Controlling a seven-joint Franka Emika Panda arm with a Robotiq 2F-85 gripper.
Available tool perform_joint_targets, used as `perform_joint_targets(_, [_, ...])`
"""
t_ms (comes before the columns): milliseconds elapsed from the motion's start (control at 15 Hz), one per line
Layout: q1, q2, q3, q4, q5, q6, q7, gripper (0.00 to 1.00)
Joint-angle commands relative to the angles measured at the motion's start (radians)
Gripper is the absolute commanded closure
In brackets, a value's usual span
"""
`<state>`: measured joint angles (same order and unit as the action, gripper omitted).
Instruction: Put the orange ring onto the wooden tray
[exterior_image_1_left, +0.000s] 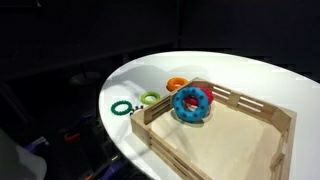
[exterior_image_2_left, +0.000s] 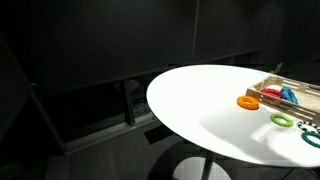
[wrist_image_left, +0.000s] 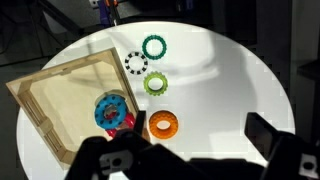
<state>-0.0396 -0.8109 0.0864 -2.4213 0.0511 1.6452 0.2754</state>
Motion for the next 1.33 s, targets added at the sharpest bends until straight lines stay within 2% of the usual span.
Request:
perform_joint_targets(0, [-0.015,0.107,0.013,0.111,0.013,-0.003,0.035,0.0])
perform_joint_targets(733, [-0.017,0.437,-0.001,0.357,0.019,0.02,0.125,0.0])
perform_joint_targets(1267, [-0.003,0.576,-0.018,0.351,0.001,0.221,0.101,0.0])
